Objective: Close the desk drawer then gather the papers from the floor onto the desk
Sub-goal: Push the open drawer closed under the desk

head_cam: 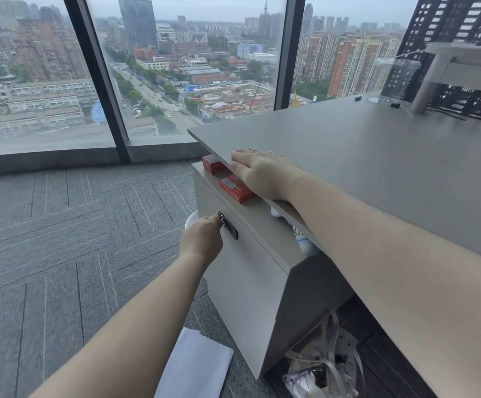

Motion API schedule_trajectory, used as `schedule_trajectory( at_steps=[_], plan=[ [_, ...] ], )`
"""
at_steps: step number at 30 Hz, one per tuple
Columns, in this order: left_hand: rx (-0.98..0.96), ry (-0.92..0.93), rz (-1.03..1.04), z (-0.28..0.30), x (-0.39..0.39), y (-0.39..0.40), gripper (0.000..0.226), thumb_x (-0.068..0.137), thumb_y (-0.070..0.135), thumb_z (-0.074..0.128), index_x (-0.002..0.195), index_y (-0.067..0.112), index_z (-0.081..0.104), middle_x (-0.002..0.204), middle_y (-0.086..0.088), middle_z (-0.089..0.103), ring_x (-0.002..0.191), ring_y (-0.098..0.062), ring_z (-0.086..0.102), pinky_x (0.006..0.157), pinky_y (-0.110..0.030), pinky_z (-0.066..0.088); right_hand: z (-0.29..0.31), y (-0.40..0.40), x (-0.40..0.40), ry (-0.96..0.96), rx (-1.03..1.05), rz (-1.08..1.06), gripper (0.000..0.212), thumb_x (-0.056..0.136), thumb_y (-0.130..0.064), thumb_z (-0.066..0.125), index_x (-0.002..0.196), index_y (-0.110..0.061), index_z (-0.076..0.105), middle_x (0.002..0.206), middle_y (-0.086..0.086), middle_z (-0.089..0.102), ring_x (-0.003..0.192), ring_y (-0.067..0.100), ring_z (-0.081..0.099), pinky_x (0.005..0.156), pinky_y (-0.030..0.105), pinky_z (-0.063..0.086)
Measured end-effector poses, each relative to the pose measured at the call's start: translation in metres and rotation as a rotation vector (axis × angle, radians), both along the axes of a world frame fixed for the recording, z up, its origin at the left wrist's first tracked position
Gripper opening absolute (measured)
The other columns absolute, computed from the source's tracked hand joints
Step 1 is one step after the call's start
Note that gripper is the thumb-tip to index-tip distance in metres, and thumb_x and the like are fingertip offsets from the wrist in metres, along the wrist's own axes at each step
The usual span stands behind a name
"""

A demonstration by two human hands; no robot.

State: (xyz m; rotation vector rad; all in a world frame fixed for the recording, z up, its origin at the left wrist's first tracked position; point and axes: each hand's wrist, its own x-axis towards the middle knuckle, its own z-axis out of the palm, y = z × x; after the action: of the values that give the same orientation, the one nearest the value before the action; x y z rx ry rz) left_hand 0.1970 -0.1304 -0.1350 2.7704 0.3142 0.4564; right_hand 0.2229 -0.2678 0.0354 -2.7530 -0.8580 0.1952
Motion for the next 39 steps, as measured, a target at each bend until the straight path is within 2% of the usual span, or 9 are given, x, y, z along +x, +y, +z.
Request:
schedule_trajectory(
  at_steps=[6, 11, 19, 23, 27, 31, 35, 37, 39],
  plan=[
    [0.070, 0.031, -0.022, -0.004, 0.005, 0.002, 0.022, 0.090, 0.010, 0.033, 0.093, 0.007, 0.054, 0.096, -0.012, 0.065, 0.087, -0.034, 0.058, 0.063, -0.034, 0.040, 0.000, -0.001, 0.000, -0.015, -0.002, 0.001, 0.052, 0.102, -0.039, 0.021, 0.152, -0.024, 0.024, 0.163, -0.008, 0.015, 0.150, 0.009, 0.009, 0.121, 0.031, 0.004],
    [-0.126, 0.076, 0.014, -0.001, 0.008, -0.001, 0.020, 0.093, 0.016, 0.031, 0.090, 0.008, 0.050, 0.097, -0.016, 0.062, 0.085, -0.032, 0.050, 0.066, -0.035, 0.031, 0.001, 0.000, 0.000, -0.022, 0.000, 0.003, 0.052, 0.102, -0.039, 0.022, 0.151, -0.023, 0.026, 0.162, -0.008, 0.016, 0.150, 0.010, 0.010, 0.121, 0.032, 0.006],
    [-0.055, 0.095, -0.065, 0.002, 0.010, 0.008, 0.015, 0.092, 0.015, 0.031, 0.079, 0.017, 0.037, 0.091, -0.012, 0.060, 0.076, -0.027, 0.043, 0.064, -0.034, 0.034, 0.001, -0.001, 0.001, -0.018, 0.006, 0.008, 0.052, 0.102, -0.038, 0.022, 0.151, -0.023, 0.026, 0.162, -0.008, 0.017, 0.150, 0.011, 0.012, 0.121, 0.032, 0.007],
    [-0.031, 0.102, -0.057, 0.003, 0.005, 0.009, 0.024, 0.095, 0.025, 0.031, 0.089, 0.011, 0.048, 0.097, -0.013, 0.062, 0.079, -0.030, 0.049, 0.066, -0.035, 0.038, 0.002, 0.002, 0.007, -0.021, 0.003, -0.008, 0.051, 0.102, -0.037, 0.021, 0.151, -0.023, 0.027, 0.162, -0.007, 0.017, 0.150, 0.012, 0.012, 0.121, 0.033, 0.007],
    [-0.136, 0.141, -0.052, -0.003, -0.006, 0.015, 0.037, 0.096, 0.038, 0.029, 0.107, 0.014, 0.054, 0.110, -0.008, 0.063, 0.100, -0.031, 0.057, 0.075, -0.038, 0.046, 0.000, 0.005, 0.009, -0.016, 0.000, -0.014, 0.053, 0.101, -0.039, 0.021, 0.152, -0.024, 0.023, 0.163, -0.008, 0.014, 0.150, 0.010, 0.009, 0.122, 0.033, 0.004],
    [-0.224, 0.297, -0.054, -0.014, -0.025, 0.040, 0.049, 0.094, 0.042, 0.031, 0.136, 0.018, 0.038, 0.140, -0.007, 0.048, 0.129, -0.028, 0.044, 0.103, -0.047, 0.040, 0.000, 0.007, 0.009, -0.025, -0.041, -0.024, 0.055, 0.101, -0.041, 0.020, 0.153, -0.022, 0.021, 0.163, -0.006, 0.013, 0.151, 0.012, 0.008, 0.123, 0.036, 0.004],
    [-0.228, 0.355, 0.006, -0.028, -0.044, 0.082, 0.052, 0.095, 0.043, 0.030, 0.140, 0.019, 0.034, 0.147, -0.006, 0.041, 0.136, -0.026, 0.037, 0.110, -0.045, 0.034, -0.001, 0.024, 0.001, -0.082, -0.121, -0.017, 0.060, 0.099, -0.044, 0.025, 0.153, -0.018, 0.019, 0.163, 0.000, 0.012, 0.151, 0.015, 0.009, 0.122, 0.035, 0.006],
    [-0.235, 0.383, 0.062, -0.036, -0.053, 0.103, 0.053, 0.095, 0.043, 0.030, 0.141, 0.019, 0.033, 0.147, -0.006, 0.040, 0.136, -0.027, 0.036, 0.110, -0.046, 0.033, -0.003, 0.040, -0.010, -0.160, -0.143, 0.053, 0.056, 0.099, -0.043, 0.028, 0.150, -0.019, 0.028, 0.163, 0.000, 0.016, 0.150, 0.015, 0.012, 0.122, 0.034, 0.008],
    [-0.249, 0.402, 0.098, -0.049, -0.062, 0.122, 0.052, 0.095, 0.042, 0.031, 0.139, 0.016, 0.036, 0.146, -0.009, 0.042, 0.135, -0.028, 0.037, 0.109, -0.047, 0.034, -0.013, 0.061, -0.025, -0.186, -0.100, 0.121, 0.047, 0.100, -0.039, 0.029, 0.138, -0.017, 0.045, 0.158, -0.001, 0.030, 0.147, 0.016, 0.023, 0.121, 0.035, 0.012]
  ],
)
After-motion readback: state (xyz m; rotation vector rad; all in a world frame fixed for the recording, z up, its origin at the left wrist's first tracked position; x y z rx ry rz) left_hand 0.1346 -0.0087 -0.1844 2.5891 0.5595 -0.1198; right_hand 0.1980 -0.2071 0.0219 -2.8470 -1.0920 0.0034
